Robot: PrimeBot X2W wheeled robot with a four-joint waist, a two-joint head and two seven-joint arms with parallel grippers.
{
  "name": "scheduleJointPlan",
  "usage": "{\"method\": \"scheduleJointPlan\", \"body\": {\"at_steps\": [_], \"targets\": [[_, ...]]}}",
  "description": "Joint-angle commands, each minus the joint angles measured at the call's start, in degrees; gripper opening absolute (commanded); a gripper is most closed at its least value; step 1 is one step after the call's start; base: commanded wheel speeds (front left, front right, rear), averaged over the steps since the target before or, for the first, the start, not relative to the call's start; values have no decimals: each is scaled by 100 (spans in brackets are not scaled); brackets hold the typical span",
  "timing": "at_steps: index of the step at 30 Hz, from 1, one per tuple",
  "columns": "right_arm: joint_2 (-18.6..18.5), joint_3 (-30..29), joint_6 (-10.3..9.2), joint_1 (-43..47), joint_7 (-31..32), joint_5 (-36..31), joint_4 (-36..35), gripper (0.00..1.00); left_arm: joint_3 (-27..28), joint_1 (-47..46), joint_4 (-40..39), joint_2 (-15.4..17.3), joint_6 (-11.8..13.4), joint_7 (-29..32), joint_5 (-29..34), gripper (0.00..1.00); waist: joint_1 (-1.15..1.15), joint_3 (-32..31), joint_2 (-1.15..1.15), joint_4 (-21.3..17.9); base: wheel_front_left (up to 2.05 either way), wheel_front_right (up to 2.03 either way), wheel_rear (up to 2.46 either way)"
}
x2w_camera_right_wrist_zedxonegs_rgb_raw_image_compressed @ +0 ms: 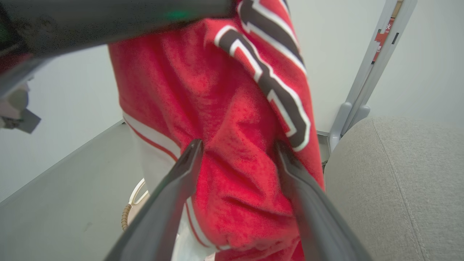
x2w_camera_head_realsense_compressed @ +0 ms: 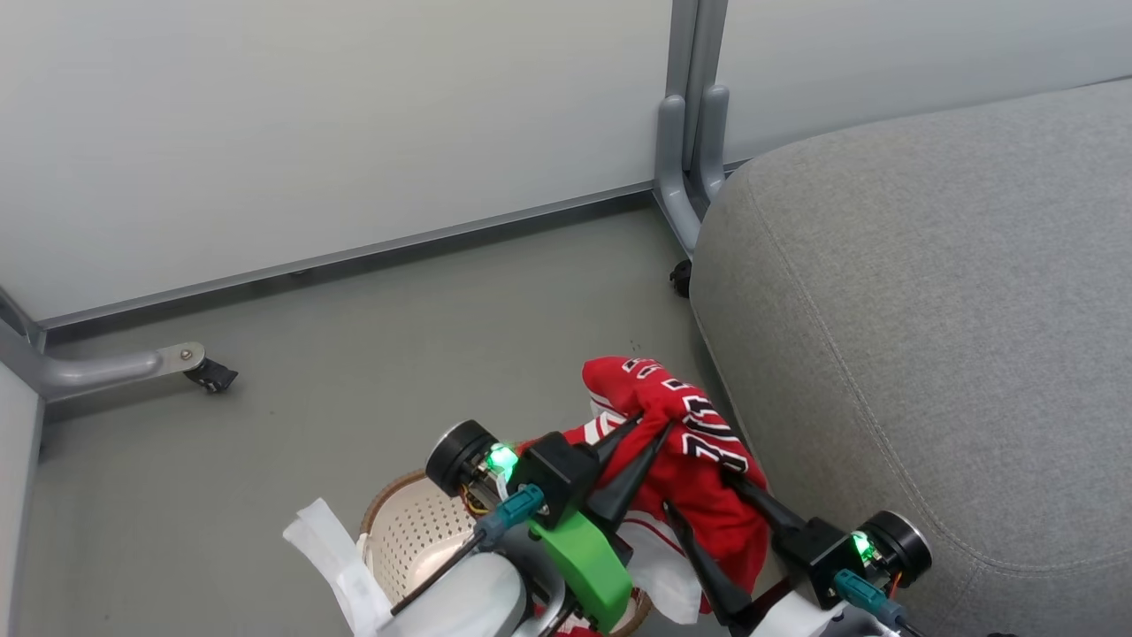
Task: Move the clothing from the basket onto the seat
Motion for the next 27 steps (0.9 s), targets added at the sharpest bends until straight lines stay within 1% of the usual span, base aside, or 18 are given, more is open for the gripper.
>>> {"method": "scheduleJointPlan", "body": {"at_steps": [1,5,6,8,18,19,20,27], "targets": [[16,-40,-8,46,-4,-57,68,100,-19,107,-121,-24,-56,63,-67,0,1,-6,0,8,0,0,0],[42,-99,-9,75,-3,-120,172,100,-62,172,-355,0,-114,219,-231,0,1,-14,0,18,0,0,0],[45,-90,-9,78,-3,-129,195,60,-68,183,-394,15,-112,244,-239,0,1,-17,0,18,0,0,0],[53,-57,-9,87,-3,-77,227,0,-89,202,-450,43,-96,277,-241,0,1,-25,0,19,0,0,0],[24,-95,-9,135,-3,74,155,0,-78,243,-505,101,15,231,-248,0,1,-58,0,7,0,0,0],[18,-98,-9,140,-3,77,149,0,-80,245,-504,105,21,215,-249,5,1,-62,0,4,0,0,0],[19,-108,-9,150,-3,103,129,0,-73,249,-510,108,39,187,-243,100,1,-67,0,0,0,0,0],[-7,-106,-9,138,-4,173,75,0,-160,275,-460,147,-5,140,-214,100,1,-54,0,-33,0,0,0]]}}
